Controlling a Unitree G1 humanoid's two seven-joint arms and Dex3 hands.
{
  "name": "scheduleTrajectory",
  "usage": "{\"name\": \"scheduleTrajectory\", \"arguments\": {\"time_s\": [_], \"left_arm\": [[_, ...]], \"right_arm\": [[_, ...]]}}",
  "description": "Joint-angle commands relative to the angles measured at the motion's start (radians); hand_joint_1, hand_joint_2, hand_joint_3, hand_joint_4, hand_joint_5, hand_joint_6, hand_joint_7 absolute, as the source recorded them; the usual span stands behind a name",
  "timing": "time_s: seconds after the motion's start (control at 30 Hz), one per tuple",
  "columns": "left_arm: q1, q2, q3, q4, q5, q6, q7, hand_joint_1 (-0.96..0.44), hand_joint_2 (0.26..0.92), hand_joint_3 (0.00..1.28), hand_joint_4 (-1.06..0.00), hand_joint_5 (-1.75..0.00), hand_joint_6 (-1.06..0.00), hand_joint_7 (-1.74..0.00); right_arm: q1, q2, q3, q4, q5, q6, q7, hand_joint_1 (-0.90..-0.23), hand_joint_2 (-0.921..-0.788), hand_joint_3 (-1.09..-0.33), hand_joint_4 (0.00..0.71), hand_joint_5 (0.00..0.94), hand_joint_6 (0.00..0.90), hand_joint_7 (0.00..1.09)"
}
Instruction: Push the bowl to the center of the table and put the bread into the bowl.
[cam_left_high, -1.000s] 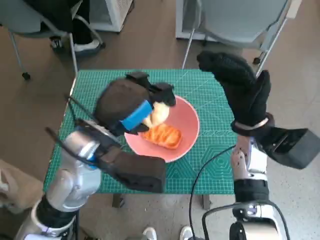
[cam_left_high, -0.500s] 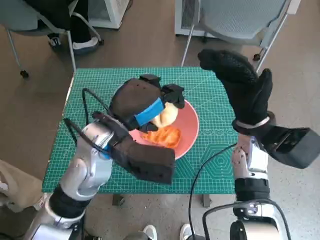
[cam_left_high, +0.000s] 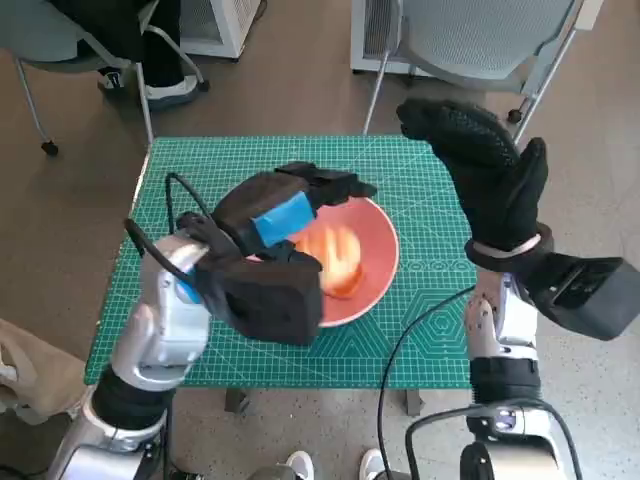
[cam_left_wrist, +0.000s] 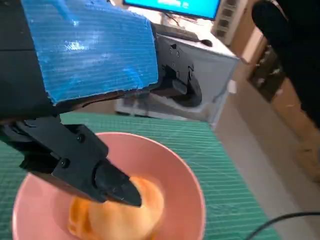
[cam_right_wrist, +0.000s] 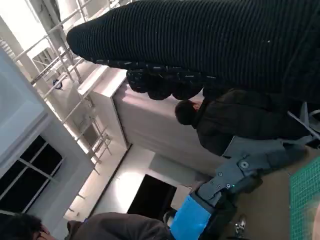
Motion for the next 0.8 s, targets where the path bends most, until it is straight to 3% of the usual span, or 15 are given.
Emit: {"name": "scheduleTrajectory", "arguments": {"time_s": [0.03,0.27,0.4,0.53,0.8], "left_arm": [[0.014,0.017,0.063,0.054,-0.079,-0.091,0.048,-0.59,0.865,0.02,-0.02,0.00,-0.21,-0.08],[0.029,-0.017,0.211,0.210,-0.311,-0.294,0.102,-0.66,0.906,0.04,-0.01,0.00,-0.22,-0.07],[0.023,-0.075,0.311,0.301,-0.507,-0.395,0.093,-0.69,0.917,0.16,-0.05,-0.02,-0.23,-0.07],[0.019,-0.120,0.377,0.338,-0.650,-0.429,0.085,-0.71,0.920,0.26,-0.06,-0.02,-0.22,-0.07],[0.035,-0.222,0.467,0.287,-0.867,-0.448,0.120,-0.71,0.921,0.29,-0.05,-0.01,-0.21,-0.06]], "right_arm": [[0.023,-0.003,0.004,-0.003,-0.012,0.008,-0.011,-0.714,-0.921,-0.890,0.103,0.000,-0.001,0.45],[0.017,-0.003,0.008,-0.009,-0.019,0.006,-0.023,-0.715,-0.921,-0.890,0.096,0.000,0.000,0.45],[0.008,-0.002,0.013,-0.028,-0.025,0.017,-0.036,-0.716,-0.921,-0.888,0.096,0.000,-0.001,0.45],[0.002,-0.003,0.020,-0.054,-0.031,0.029,-0.050,-0.717,-0.921,-0.884,0.098,0.001,-0.001,0.44],[-0.020,-0.007,0.036,-0.107,-0.046,0.053,-0.075,-0.717,-0.921,-0.873,0.106,0.005,0.005,0.43]]}}
